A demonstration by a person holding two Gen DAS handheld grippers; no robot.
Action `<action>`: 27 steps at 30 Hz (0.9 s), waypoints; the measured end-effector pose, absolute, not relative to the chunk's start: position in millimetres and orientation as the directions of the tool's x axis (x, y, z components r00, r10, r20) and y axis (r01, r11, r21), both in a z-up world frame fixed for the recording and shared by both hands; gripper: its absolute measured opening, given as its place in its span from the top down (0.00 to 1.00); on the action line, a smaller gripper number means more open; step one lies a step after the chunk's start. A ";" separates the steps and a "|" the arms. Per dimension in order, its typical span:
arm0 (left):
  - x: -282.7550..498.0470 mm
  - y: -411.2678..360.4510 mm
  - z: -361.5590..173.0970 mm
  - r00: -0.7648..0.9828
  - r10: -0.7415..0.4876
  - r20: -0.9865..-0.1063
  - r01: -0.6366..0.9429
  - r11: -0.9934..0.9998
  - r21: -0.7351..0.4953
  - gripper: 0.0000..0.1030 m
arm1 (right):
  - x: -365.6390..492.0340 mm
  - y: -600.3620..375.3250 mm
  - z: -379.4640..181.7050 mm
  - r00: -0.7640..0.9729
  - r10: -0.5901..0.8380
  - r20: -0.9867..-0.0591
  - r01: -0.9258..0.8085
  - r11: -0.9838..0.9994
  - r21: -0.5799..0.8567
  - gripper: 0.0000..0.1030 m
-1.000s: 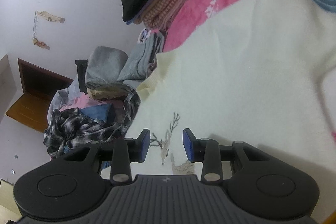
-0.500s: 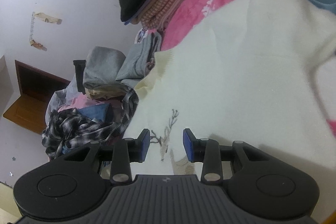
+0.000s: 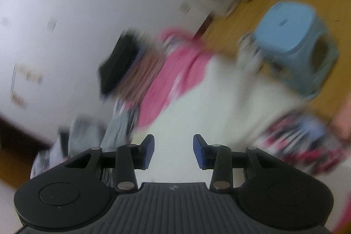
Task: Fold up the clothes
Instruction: 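Close the right tool on the other sleeve cuff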
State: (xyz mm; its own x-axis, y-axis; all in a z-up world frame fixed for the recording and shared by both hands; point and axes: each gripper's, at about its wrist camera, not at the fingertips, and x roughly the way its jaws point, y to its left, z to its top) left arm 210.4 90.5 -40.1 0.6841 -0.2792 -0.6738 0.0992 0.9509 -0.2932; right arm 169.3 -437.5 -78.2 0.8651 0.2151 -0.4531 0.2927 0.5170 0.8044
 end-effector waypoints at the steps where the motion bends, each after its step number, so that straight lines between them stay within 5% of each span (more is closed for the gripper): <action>1: 209.4 79.8 -46.2 0.673 -0.294 -0.679 0.122 0.949 -0.289 0.54 | 165.6 -449.1 -82.8 0.866 0.194 -0.461 0.319 0.496 0.807 0.52; 7: 202.3 35.8 -81.1 0.595 -0.333 -0.731 0.219 0.943 -0.250 0.54 | 146.9 -513.2 -118.6 0.842 0.109 -0.528 0.464 0.352 0.813 0.37; 13: 202.3 30.1 -105.1 0.559 -0.302 -0.772 0.214 0.952 -0.217 0.54 | 150.0 -536.5 -191.6 0.750 0.175 -0.638 0.620 0.149 0.770 0.32; 27: 206.1 35.0 -115.9 0.566 -0.315 -0.762 0.221 0.948 -0.228 0.53 | 188.3 -544.5 -261.6 0.821 0.305 -0.483 0.545 -0.161 0.823 0.31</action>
